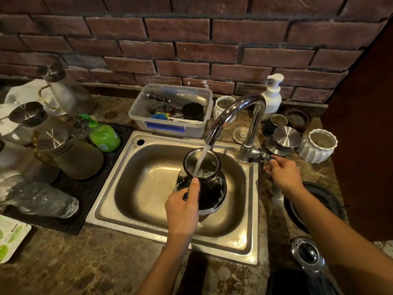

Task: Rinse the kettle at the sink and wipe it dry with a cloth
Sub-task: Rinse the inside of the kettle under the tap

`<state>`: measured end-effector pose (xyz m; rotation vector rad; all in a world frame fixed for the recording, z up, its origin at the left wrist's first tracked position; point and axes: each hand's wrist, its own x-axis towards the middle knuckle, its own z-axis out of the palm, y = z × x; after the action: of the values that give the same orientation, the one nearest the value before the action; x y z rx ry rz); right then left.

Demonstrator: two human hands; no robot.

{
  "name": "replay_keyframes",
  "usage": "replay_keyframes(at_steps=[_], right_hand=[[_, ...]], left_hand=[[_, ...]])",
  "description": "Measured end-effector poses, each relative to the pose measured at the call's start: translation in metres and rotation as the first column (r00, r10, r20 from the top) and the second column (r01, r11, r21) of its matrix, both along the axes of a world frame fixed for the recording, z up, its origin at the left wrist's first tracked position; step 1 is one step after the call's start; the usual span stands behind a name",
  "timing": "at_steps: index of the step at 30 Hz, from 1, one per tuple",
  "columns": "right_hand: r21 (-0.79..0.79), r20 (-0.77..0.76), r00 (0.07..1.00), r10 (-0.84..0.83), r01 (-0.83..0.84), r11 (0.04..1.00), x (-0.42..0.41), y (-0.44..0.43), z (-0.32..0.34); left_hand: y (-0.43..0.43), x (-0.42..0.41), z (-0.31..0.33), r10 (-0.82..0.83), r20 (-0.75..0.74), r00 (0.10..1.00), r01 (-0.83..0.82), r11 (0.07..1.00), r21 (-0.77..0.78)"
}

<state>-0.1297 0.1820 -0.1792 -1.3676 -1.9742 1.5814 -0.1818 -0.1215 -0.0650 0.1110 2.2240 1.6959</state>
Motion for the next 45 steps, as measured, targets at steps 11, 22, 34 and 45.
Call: replay_keyframes(at_steps=[11,22,34,45], right_hand=[[-0.035,0.007,1.0,0.002,-0.001,0.999,-0.002,0.003,-0.003],[-0.025,-0.004,1.0,0.013,-0.013,1.0,-0.001,0.008,-0.011],[0.02,0.03,0.999,0.036,-0.037,0.999,-0.001,0.013,-0.02],[-0.001,0.034,0.999,0.023,-0.023,1.0,-0.002,0.014,-0.022]], left_hand=[[0.002,0.001,-0.001,0.007,0.02,1.0,-0.007,1.0,0.01],[-0.001,-0.001,-0.003,0.016,0.012,1.0,-0.017,0.999,0.029],[-0.001,0.0,0.002,0.007,0.026,1.0,-0.008,1.0,0.023],[-0.001,-0.001,0.004,-0.007,0.026,1.0,0.006,0.999,0.031]])
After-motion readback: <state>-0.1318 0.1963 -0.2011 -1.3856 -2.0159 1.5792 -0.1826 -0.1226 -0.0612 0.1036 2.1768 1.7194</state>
